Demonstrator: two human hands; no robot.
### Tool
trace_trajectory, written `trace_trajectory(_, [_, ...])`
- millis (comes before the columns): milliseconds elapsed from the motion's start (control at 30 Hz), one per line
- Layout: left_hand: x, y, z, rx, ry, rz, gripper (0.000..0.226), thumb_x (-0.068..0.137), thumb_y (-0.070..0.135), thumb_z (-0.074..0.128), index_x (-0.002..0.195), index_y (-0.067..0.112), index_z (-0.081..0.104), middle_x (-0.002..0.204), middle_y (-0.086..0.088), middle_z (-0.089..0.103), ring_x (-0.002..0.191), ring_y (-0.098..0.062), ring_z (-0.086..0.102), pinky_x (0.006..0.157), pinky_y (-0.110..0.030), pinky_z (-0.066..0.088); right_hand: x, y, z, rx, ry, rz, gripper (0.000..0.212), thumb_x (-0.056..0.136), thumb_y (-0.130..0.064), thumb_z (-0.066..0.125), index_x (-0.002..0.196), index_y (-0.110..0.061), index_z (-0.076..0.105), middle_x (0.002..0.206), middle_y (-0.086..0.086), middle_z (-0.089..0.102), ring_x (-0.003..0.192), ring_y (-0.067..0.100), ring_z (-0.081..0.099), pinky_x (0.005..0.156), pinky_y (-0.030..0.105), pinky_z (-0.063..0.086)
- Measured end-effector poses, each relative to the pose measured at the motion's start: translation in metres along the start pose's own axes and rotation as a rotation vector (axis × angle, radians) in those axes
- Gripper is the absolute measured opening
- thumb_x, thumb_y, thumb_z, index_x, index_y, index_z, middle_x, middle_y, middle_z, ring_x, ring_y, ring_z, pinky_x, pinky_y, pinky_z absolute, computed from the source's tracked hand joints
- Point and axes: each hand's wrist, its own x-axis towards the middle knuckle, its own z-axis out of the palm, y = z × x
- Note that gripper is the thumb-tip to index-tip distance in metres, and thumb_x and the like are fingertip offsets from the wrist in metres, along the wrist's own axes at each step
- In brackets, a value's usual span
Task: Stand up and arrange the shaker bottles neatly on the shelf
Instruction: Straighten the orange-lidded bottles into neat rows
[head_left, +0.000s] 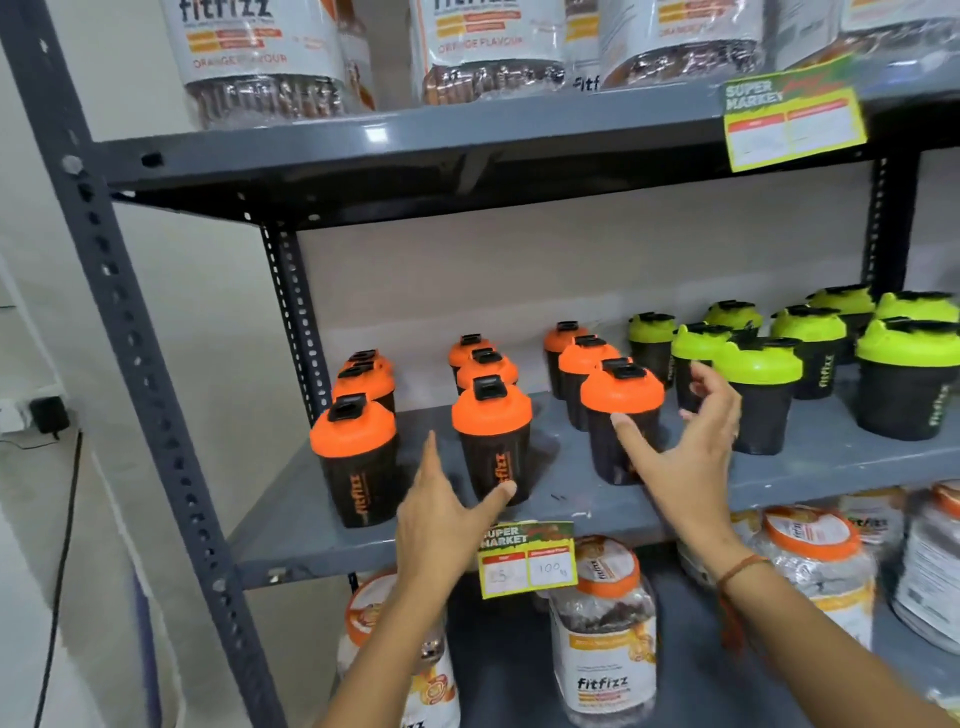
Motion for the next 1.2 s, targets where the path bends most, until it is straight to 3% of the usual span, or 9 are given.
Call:
trace_trajectory(67, [0.018,0.001,0.001,0.011,-0.153,-0.070,0.111,0.062,0.067,0.078,0.151,0.021,0.031,0.144,-0.006,0.055,0.130,-0.029,0.053,0.103,-0.043,0.046,0.012,0.020,-0.008,-0.033,-0.212,0.165,0.109,0.064,-0.069,0.075,0.149,-0.023,0.024,0.146,0.005,0.041,0.131,0.019,0.045,0.102,0.030,0.040])
trace_trajectory(133, [0.030,0.003,0.004,-0.025,-0.238,-0.094,0.092,0.057,0.066,0.082,0.135,0.026,0.050,0.131,0.000,0.065,0.119,-0.024,0.060,0.096,-0.040,0.049,0.023,0.035,-0.012,-0.045,-0.475,0.275,0.123,0.053,-0.074,0.078,0.150,-0.026,0.020,0.148,0.006,0.047,0.130,0.022,0.051,0.105,0.037,0.042])
trace_trajectory(200, [0.035,0.005,0.006,-0.092,-0.258,-0.116,0.071,0.055,0.064,0.084,0.114,0.036,0.056,0.116,0.009,0.068,0.110,-0.018,0.063,0.086,-0.033,0.048,0.029,0.045,-0.012,-0.154,-0.672,0.241,0.118,0.050,-0.074,0.080,0.144,-0.028,0.025,0.138,0.001,0.058,0.123,0.023,0.058,0.093,0.034,0.045])
trace_trajectory(267, [0.036,0.006,0.009,-0.124,-0.246,-0.107,0.059,0.055,0.064,0.084,0.100,0.043,0.054,0.104,0.015,0.065,0.101,-0.013,0.062,0.081,-0.029,0.044,0.031,0.050,-0.010,-0.223,-0.763,0.203,0.105,0.051,-0.071,0.080,0.132,-0.029,0.029,0.126,0.000,0.064,0.114,0.024,0.062,0.081,0.031,0.043])
trace_trajectory(433, [0.035,0.006,0.014,-0.126,-0.217,-0.106,0.067,0.049,0.073,0.079,0.103,0.041,0.057,0.099,0.019,0.064,0.093,-0.008,0.061,0.080,-0.029,0.045,0.035,0.052,-0.011,-0.145,-0.813,0.204,0.086,0.056,-0.060,0.084,0.120,-0.030,0.034,0.116,-0.002,0.064,0.107,0.020,0.061,0.083,0.033,0.047])
trace_trajectory(567, [0.036,0.006,0.012,-0.187,-0.233,-0.132,0.068,0.042,0.074,0.080,0.097,0.042,0.058,0.094,0.026,0.065,0.092,0.003,0.061,0.074,-0.024,0.045,0.036,0.052,-0.014,-0.107,-0.819,0.211,0.084,0.059,-0.053,0.088,0.121,-0.031,0.036,0.116,-0.002,0.063,0.106,0.018,0.061,0.089,0.036,0.049])
trace_trajectory(833, [0.033,0.008,0.012,-0.194,-0.290,-0.128,0.064,0.044,0.070,0.083,0.098,0.043,0.061,0.108,0.018,0.072,0.101,-0.006,0.066,0.095,-0.040,0.053,0.037,0.053,-0.016,-0.077,-0.824,0.227,0.085,0.060,-0.049,0.089,0.122,-0.036,0.031,0.112,-0.007,0.059,0.103,0.015,0.059,0.085,0.031,0.046])
trace_trajectory(1000, [0.031,0.013,0.016,-0.139,-0.295,-0.091,0.064,0.045,0.078,0.076,0.097,0.048,0.055,0.108,0.020,0.067,0.104,-0.008,0.064,0.092,-0.038,0.052,0.038,0.053,-0.016,-0.090,-0.829,0.235,0.088,0.058,-0.051,0.089,0.123,-0.034,0.032,0.113,-0.006,0.060,0.103,0.015,0.059,0.085,0.032,0.046])
trace_trajectory(1200, [0.031,0.016,0.023,-0.106,-0.282,-0.060,0.058,0.044,0.083,0.072,0.089,0.053,0.053,0.090,0.032,0.061,0.092,0.002,0.061,0.081,-0.031,0.049,0.038,0.052,-0.017,-0.105,-0.837,0.233,0.087,0.057,-0.055,0.087,0.121,-0.031,0.034,0.115,-0.003,0.062,0.104,0.017,0.061,0.088,0.035,0.050])
